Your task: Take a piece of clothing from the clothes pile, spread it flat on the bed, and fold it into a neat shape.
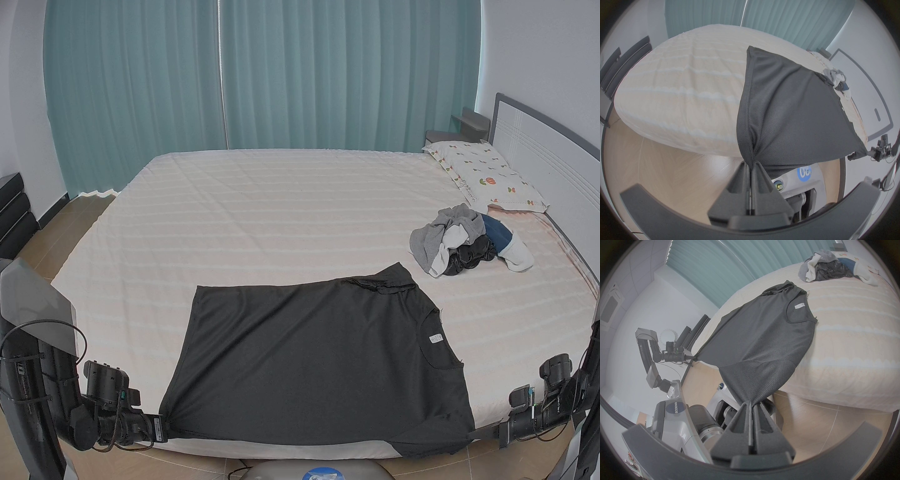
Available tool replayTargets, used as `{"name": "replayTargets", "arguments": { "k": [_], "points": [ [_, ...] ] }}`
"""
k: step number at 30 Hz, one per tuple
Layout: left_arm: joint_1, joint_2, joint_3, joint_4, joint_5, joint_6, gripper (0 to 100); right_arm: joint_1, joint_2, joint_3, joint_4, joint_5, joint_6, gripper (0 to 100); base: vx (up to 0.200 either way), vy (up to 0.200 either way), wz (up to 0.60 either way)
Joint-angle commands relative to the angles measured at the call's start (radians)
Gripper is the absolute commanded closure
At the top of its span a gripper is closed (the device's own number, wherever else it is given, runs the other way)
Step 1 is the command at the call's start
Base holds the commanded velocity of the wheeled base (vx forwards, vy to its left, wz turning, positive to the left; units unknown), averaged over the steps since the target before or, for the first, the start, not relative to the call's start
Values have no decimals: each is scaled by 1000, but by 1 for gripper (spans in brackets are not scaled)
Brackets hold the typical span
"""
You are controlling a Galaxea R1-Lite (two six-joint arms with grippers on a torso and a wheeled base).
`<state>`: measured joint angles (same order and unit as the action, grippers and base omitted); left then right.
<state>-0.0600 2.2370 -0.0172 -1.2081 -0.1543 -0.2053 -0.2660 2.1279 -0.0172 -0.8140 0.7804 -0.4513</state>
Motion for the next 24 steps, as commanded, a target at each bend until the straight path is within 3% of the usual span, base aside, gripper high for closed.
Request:
{"name": "replayTargets", "arguments": {
  "k": [1, 5, 9, 16, 24],
  "points": [
    [5, -77, 14, 58, -2, 35, 100, -1, -45, 17, 46, -1, -41, 100, 0, 0, 0],
    [6, -146, 14, 180, -8, 99, 100, -4, -69, 17, 98, -10, -86, 100, 0, 0, 0],
    [12, -186, 14, 237, -53, 126, 100, -4, -108, 17, 138, -12, -89, 100, 0, 0, 0],
    [22, -237, 14, 334, -56, 190, 100, -4, -138, 17, 191, -12, -129, 100, 0, 0, 0],
    [23, -238, 10, 292, -74, 179, 100, -22, -190, 11, 202, -6, -142, 100, 0, 0, 0]
  ]
}}
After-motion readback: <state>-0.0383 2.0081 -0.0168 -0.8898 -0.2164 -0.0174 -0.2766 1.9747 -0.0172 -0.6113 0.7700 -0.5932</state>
